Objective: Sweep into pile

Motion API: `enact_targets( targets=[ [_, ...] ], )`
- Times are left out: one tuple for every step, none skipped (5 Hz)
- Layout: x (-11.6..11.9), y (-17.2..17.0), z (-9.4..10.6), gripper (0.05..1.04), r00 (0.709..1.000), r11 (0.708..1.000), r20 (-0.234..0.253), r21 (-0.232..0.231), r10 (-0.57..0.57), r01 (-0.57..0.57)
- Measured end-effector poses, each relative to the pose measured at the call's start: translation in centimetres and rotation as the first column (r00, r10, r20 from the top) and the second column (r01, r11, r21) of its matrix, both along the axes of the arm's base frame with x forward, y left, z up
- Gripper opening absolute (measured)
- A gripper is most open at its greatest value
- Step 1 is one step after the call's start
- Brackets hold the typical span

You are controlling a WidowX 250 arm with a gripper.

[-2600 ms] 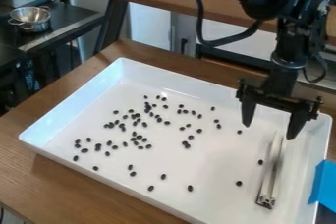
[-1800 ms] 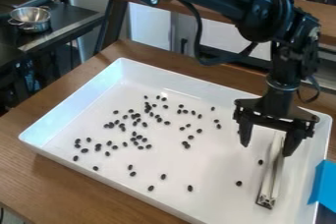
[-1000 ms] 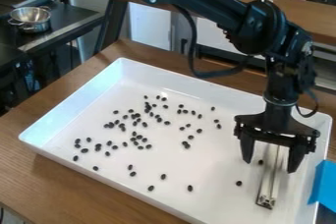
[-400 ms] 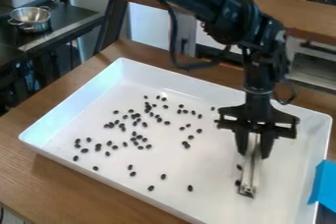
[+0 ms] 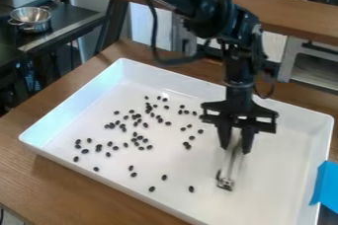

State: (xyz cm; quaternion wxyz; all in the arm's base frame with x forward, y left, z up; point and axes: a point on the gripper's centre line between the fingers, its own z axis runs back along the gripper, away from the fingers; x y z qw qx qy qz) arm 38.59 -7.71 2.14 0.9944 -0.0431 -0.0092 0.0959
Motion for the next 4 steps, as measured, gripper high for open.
enact_targets(
  targets=[
    [0.0,2.6,-0.2,0.375,1.000,1.000,-0.006,0.015,0.001,-0.001],
    [-0.2,5.7,-0.2,0.375,1.000,0.999,0.000,0.044,0.012,-0.012],
    [-0.3,8.7,-0.4,0.375,1.000,0.998,0.000,0.066,0.015,-0.015],
    [-0.5,12.2,-0.4,0.375,1.000,0.995,0.026,0.093,0.016,-0.019]
  ],
)
